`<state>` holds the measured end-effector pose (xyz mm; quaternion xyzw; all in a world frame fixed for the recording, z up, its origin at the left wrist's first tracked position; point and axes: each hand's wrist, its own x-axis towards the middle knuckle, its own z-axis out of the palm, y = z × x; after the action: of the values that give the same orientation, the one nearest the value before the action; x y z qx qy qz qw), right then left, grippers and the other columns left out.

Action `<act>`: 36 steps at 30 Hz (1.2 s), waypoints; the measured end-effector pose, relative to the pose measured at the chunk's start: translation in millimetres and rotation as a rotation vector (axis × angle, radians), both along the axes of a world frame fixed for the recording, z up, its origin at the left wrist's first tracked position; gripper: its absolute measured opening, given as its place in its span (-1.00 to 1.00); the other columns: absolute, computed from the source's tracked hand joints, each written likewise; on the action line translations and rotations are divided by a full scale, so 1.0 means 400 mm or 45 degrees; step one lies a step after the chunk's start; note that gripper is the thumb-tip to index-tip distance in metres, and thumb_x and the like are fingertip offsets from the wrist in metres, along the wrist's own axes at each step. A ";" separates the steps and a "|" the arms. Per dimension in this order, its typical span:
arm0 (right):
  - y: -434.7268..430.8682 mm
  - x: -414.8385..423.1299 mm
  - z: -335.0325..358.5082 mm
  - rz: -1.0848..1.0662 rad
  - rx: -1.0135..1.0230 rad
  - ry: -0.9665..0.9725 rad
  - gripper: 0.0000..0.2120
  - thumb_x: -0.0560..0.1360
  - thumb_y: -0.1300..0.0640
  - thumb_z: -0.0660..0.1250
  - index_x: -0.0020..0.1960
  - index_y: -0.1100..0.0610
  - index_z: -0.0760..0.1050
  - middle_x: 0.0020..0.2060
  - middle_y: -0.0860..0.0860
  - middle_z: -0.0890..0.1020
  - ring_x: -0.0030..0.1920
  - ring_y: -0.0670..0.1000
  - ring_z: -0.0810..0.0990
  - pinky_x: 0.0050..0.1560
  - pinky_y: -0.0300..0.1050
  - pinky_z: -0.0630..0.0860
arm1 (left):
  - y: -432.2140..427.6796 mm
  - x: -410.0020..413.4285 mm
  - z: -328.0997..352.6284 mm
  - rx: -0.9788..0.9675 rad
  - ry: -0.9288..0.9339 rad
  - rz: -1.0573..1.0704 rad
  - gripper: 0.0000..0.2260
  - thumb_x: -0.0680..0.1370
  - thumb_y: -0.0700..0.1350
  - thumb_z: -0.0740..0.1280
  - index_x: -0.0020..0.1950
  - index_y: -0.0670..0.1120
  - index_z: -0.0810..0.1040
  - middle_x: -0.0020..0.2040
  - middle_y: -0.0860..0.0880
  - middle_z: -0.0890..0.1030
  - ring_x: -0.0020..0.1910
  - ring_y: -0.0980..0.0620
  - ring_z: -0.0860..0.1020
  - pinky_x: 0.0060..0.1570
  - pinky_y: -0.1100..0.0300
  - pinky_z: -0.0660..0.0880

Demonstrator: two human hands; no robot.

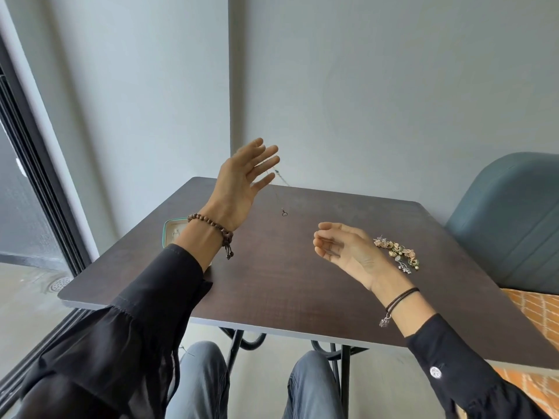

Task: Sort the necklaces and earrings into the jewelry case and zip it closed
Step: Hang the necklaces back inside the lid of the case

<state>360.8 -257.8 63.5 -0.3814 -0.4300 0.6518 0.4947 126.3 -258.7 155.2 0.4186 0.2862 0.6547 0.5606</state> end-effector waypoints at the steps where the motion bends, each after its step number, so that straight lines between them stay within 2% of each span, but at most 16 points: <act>1: 0.000 0.000 -0.001 -0.016 -0.026 0.027 -0.81 0.52 0.36 0.41 0.12 0.24 0.57 -0.11 0.15 0.68 -0.12 0.06 0.68 0.09 -0.03 0.63 | 0.002 -0.002 -0.002 0.003 -0.003 0.017 -0.68 0.65 -0.11 0.28 0.40 -0.10 0.48 0.24 -0.07 0.68 0.24 0.01 0.64 0.27 0.06 0.53; 7: 0.002 -0.003 0.011 -0.080 -0.027 -0.053 -0.83 0.50 0.36 0.44 0.07 0.22 0.58 -0.08 0.15 0.71 -0.10 0.05 0.69 0.11 -0.04 0.61 | 0.009 -0.014 -0.018 0.015 0.073 0.084 -0.67 0.66 -0.12 0.26 0.42 -0.12 0.48 0.25 -0.06 0.67 0.25 0.02 0.63 0.25 0.09 0.53; 9: 0.006 0.001 0.024 -0.117 0.014 -0.105 -0.84 0.50 0.35 0.45 0.06 0.21 0.59 -0.08 0.14 0.72 -0.09 0.04 0.69 0.06 -0.08 0.61 | 0.012 -0.023 -0.023 0.008 0.070 0.118 -0.69 0.66 -0.12 0.26 0.40 -0.11 0.50 0.23 -0.05 0.68 0.24 0.03 0.64 0.25 0.10 0.53; 12: 0.009 0.001 0.049 -0.158 0.136 -0.292 -0.82 0.51 0.33 0.46 0.08 0.22 0.59 -0.10 0.12 0.72 -0.09 0.04 0.69 -0.05 -0.15 0.62 | 0.014 -0.040 -0.029 0.003 0.111 0.152 -0.72 0.66 -0.14 0.26 0.37 -0.11 0.52 0.21 -0.05 0.69 0.23 0.03 0.64 0.24 0.12 0.52; 15: 0.013 -0.004 0.092 -0.165 0.304 -0.531 -0.81 0.51 0.30 0.48 0.11 0.22 0.59 -0.08 0.12 0.73 -0.07 0.03 0.69 -0.02 -0.14 0.61 | 0.015 -0.048 -0.031 0.006 0.230 0.157 -0.71 0.66 -0.16 0.24 0.37 -0.15 0.52 0.20 -0.07 0.69 0.22 0.01 0.65 0.25 0.11 0.52; 20: 0.012 -0.023 0.198 -0.007 0.519 -0.672 -0.83 0.51 0.30 0.47 0.09 0.25 0.59 -0.09 0.15 0.74 0.00 0.10 0.74 0.11 -0.08 0.63 | 0.005 -0.037 -0.031 0.041 0.478 0.086 -0.73 0.66 -0.16 0.26 0.36 -0.13 0.53 0.14 -0.05 0.72 0.18 0.04 0.67 0.27 0.08 0.52; 25: 0.003 -0.045 0.286 0.194 0.570 -0.672 -0.82 0.56 0.30 0.41 0.16 0.25 0.56 -0.03 0.23 0.71 0.09 0.15 0.72 0.19 -0.07 0.62 | -0.011 -0.011 -0.029 0.040 0.636 -0.054 -0.72 0.67 -0.07 0.28 0.35 -0.10 0.53 0.13 -0.05 0.72 0.16 0.03 0.67 0.31 0.01 0.52; 31: 0.002 -0.053 0.326 0.217 0.675 -0.844 -0.76 0.54 0.24 0.45 0.19 0.26 0.58 -0.20 0.10 0.70 -0.03 0.05 0.67 0.09 -0.09 0.57 | -0.021 0.016 -0.023 -0.010 0.686 -0.240 -0.66 0.69 0.06 0.21 0.35 -0.11 0.53 0.11 -0.08 0.73 0.15 -0.01 0.68 0.35 0.01 0.48; 34: -0.004 -0.056 0.331 0.195 0.756 -0.943 -0.78 0.53 0.21 0.48 0.16 0.22 0.61 -0.14 0.15 0.70 -0.11 0.00 0.66 -0.01 -0.18 0.57 | -0.025 0.030 -0.017 -0.048 0.688 -0.276 -0.62 0.70 0.09 0.17 0.33 -0.14 0.56 0.07 -0.11 0.73 0.12 -0.05 0.69 0.32 0.03 0.49; 36: -0.005 -0.056 0.331 0.162 0.797 -0.977 -0.80 0.53 0.20 0.49 0.14 0.20 0.62 -0.12 0.11 0.69 -0.13 -0.02 0.66 -0.07 -0.23 0.56 | -0.028 0.036 -0.015 -0.063 0.677 -0.293 -0.62 0.70 0.10 0.16 0.24 -0.15 0.60 -0.02 -0.12 0.73 0.06 -0.09 0.71 0.27 0.05 0.53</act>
<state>338.4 -260.0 196.1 -0.4000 -0.7784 0.3332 0.3508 140.6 -269.9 149.4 0.5914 0.3898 0.4468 0.5465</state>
